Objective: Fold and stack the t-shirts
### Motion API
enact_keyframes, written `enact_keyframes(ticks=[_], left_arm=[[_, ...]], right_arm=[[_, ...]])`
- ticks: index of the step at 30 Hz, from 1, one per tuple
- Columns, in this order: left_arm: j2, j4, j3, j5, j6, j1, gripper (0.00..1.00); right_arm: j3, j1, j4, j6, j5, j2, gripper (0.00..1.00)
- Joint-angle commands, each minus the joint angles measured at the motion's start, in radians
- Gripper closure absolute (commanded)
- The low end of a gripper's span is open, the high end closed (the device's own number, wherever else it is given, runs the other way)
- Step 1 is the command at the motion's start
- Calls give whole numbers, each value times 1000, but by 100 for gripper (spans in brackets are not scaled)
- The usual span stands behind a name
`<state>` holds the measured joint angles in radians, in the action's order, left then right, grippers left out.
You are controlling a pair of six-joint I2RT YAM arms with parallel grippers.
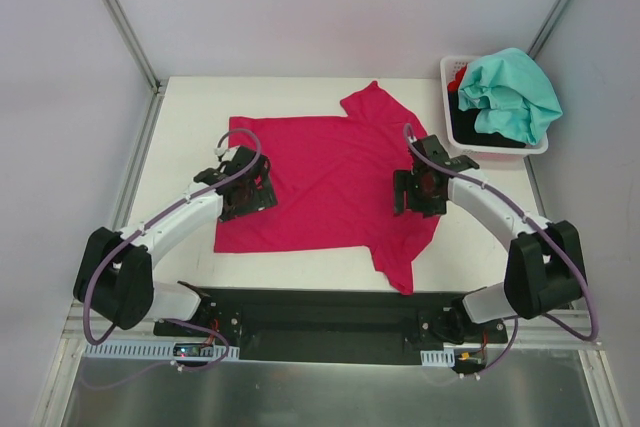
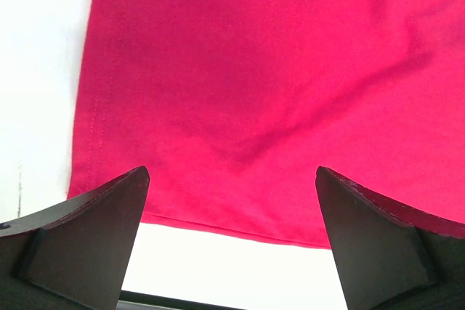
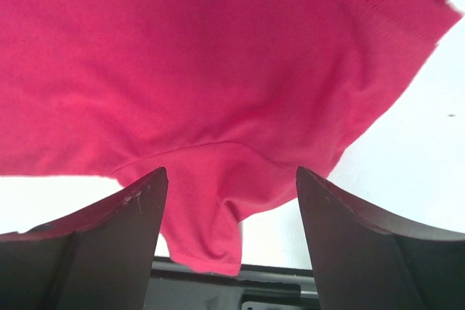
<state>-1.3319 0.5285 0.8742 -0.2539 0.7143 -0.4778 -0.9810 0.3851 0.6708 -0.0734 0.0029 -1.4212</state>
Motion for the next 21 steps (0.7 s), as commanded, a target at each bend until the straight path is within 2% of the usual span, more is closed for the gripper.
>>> enact_keyframes(ticks=[1,7,12,16,21], left_arm=[[-12,44,8,-81,-1,-7,1],[-30,47,-4,-51,7,-7,1],[-39,62,2,-81,-1,-7,1],[-105,83,83,-99,-7,-5,1],[-214,85,169,-38,-1,-5,1]], right_arm=[[-84,8,67,32,141,-45,25],[-90,8,90,58,192,-85,25],[-87,3,82,66,201,-145,25],[-128,6,92,66,192,-203,25],[-169,3,98,69,172,-249,25]])
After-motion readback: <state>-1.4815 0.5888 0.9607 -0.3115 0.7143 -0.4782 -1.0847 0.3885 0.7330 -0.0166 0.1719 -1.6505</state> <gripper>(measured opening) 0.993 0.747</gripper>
